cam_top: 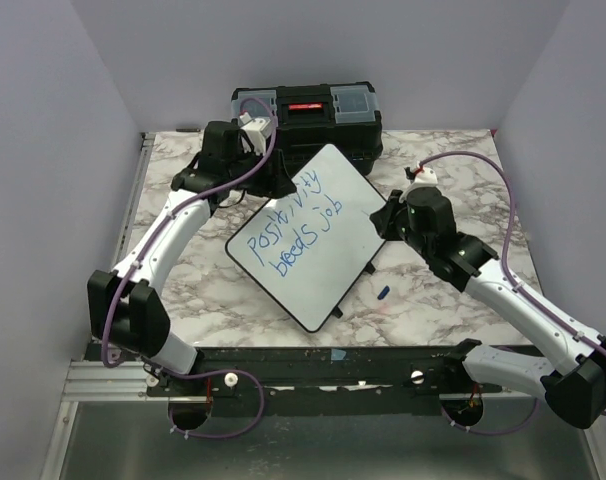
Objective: Write a sentence on the whiteboard
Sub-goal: Pick up the pen cap from the center of the board.
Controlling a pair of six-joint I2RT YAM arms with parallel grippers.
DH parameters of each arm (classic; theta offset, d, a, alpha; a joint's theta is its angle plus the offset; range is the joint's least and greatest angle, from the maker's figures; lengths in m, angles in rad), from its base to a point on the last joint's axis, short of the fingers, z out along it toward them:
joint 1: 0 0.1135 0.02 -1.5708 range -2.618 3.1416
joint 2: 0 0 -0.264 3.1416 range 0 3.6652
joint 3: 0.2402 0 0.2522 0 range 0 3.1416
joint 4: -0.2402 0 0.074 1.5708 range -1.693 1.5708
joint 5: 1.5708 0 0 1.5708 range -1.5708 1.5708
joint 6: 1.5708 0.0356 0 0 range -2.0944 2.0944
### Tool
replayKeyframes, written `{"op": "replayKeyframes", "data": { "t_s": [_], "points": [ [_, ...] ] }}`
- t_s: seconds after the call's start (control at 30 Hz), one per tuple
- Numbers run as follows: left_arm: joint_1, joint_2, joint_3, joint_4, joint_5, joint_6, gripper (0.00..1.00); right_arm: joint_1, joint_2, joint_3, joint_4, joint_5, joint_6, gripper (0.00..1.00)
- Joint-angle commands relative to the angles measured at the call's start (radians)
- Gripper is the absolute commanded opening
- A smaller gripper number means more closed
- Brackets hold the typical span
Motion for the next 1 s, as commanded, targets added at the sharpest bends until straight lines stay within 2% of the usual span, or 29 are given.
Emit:
{"op": "replayKeyframes", "data": {
  "t_s": [0.0, 0.33, 0.5, 0.73, 0.97],
  "points": [
    [-0.075, -0.109, -0.049, 0.016, -0.032, 0.005, 0.62, 0.006, -0.009, 0.071, -0.057, 0.123, -0.028, 0.01],
    [-0.32, -0.147, -0.161, 0.015, -0.125, -0.005, 0.61, 0.004, -0.056, 0.166, -0.132, 0.333, -0.054, 0.01],
    [-0.446, -0.138, -0.214, 0.057, -0.152, -0.028, 0.61, 0.005, -0.09, 0.201, -0.141, 0.358, -0.056, 0.01],
    [-0.596, -0.035, -0.2, 0.101, -0.204, -0.075, 0.59, 0.005, -0.119, 0.214, -0.152, 0.353, -0.05, 0.01],
    [-0.697, 0.146, -0.088, 0.088, -0.305, -0.095, 0.54, 0.005, -0.148, 0.238, -0.161, 0.368, -0.047, 0.01]
  ]
}}
